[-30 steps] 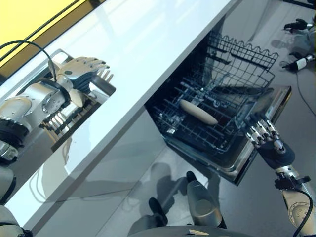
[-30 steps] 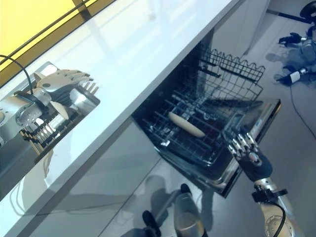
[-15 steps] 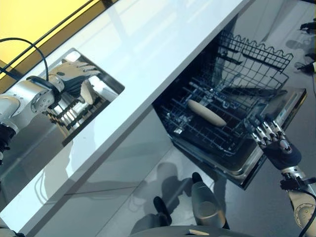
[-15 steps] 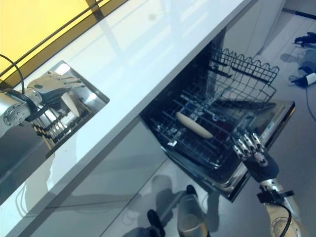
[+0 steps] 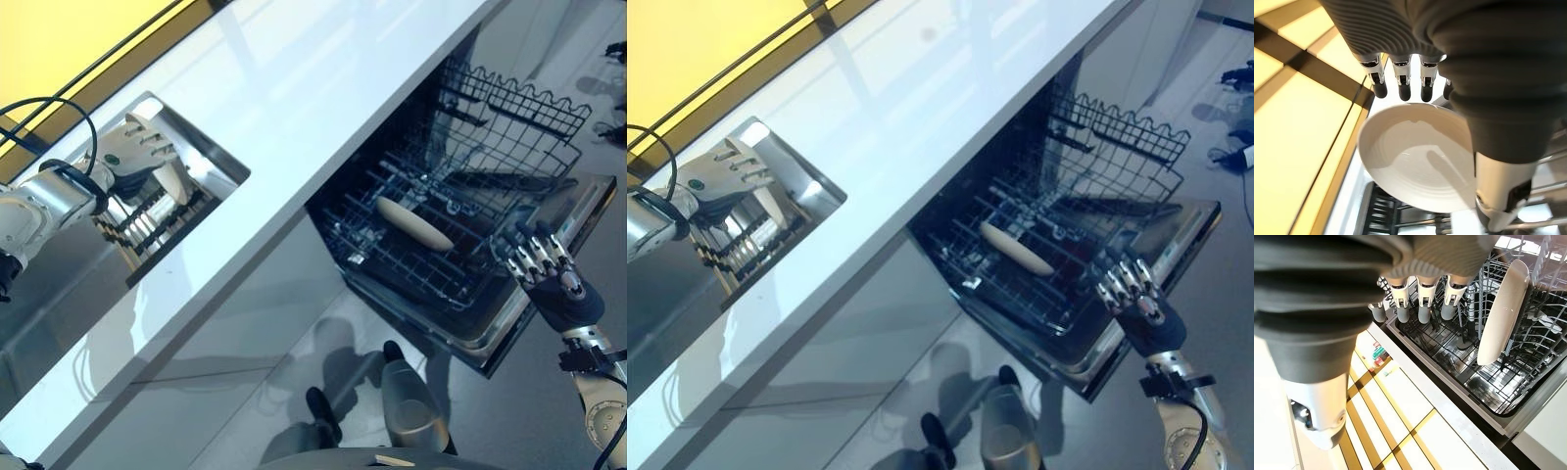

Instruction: Pick up plates and place into dishwasher.

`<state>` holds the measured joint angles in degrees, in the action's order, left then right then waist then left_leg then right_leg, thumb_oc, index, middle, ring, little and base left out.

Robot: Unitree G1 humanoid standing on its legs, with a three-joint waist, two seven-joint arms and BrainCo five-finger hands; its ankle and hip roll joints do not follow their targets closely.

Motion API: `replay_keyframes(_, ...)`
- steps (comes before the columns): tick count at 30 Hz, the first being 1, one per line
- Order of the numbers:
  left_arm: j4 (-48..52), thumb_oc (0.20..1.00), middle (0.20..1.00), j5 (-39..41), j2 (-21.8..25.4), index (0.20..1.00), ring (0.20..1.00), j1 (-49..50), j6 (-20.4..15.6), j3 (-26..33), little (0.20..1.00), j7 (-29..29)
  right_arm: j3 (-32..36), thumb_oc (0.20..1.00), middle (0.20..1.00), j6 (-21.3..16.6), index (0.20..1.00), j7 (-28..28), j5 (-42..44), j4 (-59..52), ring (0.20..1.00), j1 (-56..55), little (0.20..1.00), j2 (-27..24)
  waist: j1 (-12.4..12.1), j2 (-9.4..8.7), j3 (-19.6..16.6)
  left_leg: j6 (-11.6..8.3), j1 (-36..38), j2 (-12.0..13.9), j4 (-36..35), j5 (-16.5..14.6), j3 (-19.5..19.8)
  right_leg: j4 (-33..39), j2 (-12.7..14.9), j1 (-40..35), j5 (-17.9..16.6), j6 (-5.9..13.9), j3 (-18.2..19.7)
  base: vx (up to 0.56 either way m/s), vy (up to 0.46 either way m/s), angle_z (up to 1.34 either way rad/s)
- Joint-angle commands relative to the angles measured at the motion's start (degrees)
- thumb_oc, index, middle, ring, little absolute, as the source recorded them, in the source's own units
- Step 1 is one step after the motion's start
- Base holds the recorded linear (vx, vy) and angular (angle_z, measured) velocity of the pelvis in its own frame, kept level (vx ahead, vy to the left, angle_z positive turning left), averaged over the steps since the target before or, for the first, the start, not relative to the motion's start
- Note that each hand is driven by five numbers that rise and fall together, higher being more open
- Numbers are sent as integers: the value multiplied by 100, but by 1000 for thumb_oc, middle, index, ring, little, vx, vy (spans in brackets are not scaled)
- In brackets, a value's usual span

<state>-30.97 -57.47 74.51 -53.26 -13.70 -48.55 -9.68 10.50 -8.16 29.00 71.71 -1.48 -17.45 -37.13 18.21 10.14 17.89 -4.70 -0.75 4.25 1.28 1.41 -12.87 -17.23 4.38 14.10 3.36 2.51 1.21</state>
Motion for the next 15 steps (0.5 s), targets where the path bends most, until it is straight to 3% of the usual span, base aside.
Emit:
replay_keyframes(1,-217,1000,1000,-534,427,1000,1000,-316,390,373,1000,-550,3,1000,1000,-307,1000,-22,267,-522,1000,116,1000,-63,113,-313,-170,191,-434,-70,285,210,136,593,-40,-526,-41,39,-129,0,0,0)
replay_keyframes(11,-389,1000,1000,-1514,298,1000,1000,-273,752,465,1000,-957,-131,1000,1000,-292,1000,-72,287,-560,1000,156,1000,46,108,-413,-171,210,-458,-40,304,197,132,576,-58,-517,-50,44,-143,1,-3,0)
replay_keyframes(15,-453,1000,1000,-1582,212,1000,1000,-307,719,490,1000,-952,-186,1000,1000,-289,1000,-100,273,-585,1000,173,1000,71,114,-443,-156,212,-480,-30,335,193,132,552,-67,-504,-45,38,-145,0,0,0)
